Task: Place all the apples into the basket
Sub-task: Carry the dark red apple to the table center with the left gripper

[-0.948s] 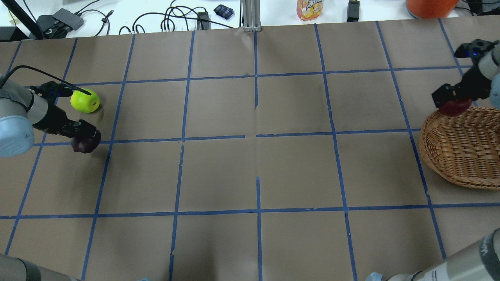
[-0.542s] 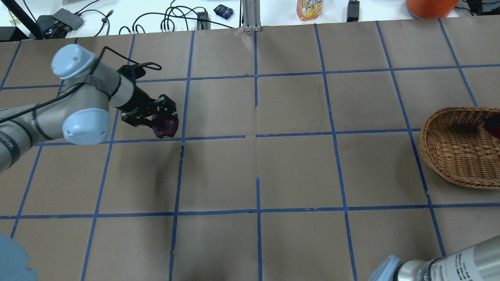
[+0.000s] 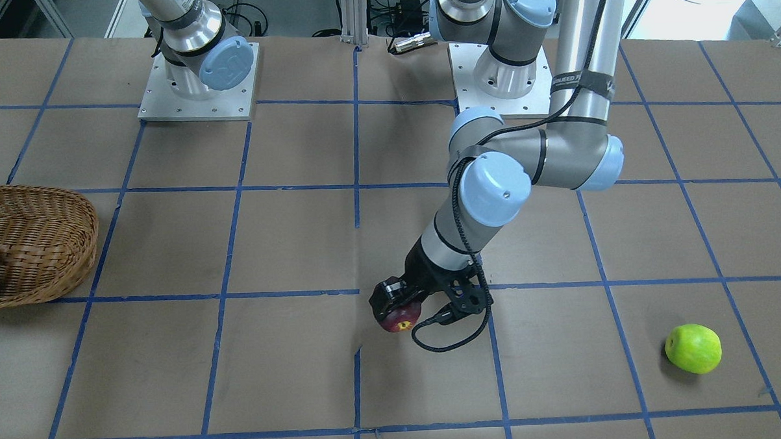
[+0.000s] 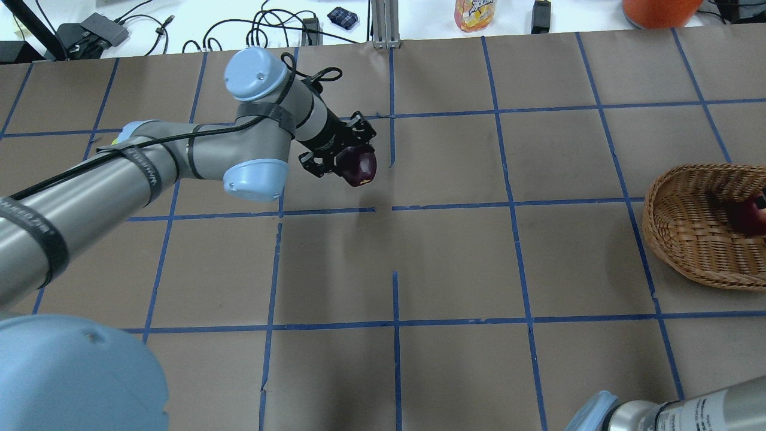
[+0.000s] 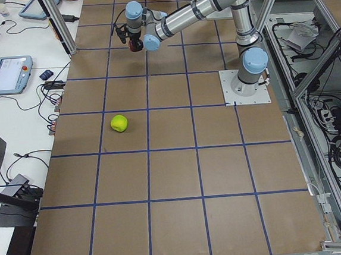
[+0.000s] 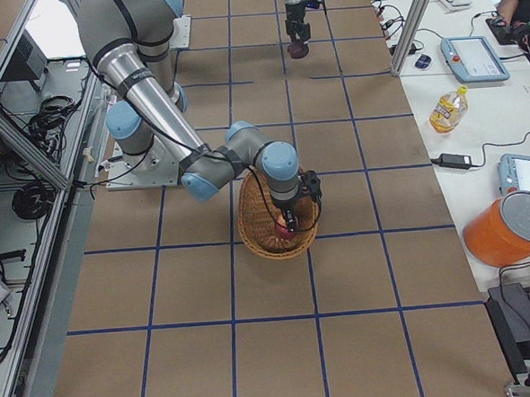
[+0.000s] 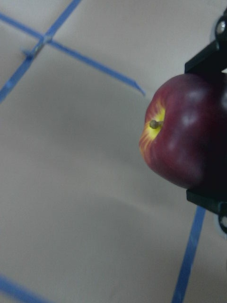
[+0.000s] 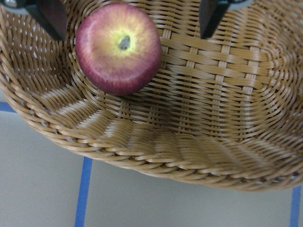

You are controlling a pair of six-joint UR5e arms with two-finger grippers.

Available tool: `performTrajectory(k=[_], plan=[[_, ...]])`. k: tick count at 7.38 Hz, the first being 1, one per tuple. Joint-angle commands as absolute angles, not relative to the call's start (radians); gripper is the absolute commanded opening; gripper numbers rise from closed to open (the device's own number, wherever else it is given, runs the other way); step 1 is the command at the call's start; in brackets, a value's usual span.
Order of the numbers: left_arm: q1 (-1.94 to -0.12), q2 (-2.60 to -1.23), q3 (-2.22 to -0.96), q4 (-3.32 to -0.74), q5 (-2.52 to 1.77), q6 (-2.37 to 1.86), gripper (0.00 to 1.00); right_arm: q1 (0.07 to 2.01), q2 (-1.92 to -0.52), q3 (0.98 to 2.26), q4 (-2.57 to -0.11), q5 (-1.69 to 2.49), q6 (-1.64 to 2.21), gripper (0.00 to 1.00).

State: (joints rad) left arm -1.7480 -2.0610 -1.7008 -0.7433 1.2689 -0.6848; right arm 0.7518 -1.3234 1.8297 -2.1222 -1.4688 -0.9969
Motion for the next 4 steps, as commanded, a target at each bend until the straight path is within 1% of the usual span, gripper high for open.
performTrajectory(k=[1, 3, 4], plan=[[-1.834, -2.099, -1.692, -0.73, 1.301, -0.829, 0.99, 0.915, -1.422, 1.827, -2.088, -1.476, -0.979, 1.0], [-1.829, -2.077, -1.75, -0.604, 1.335, -0.741, 1.0, 1.079, -1.42, 1.825, -2.079, -1.47, -0.841, 1.0], [-1.8, -2.031, -1.735, -0.545, 1.389, -0.718, 1.0, 1.159, -1.413, 1.827, -2.079, -1.462, -0.69, 1.0]])
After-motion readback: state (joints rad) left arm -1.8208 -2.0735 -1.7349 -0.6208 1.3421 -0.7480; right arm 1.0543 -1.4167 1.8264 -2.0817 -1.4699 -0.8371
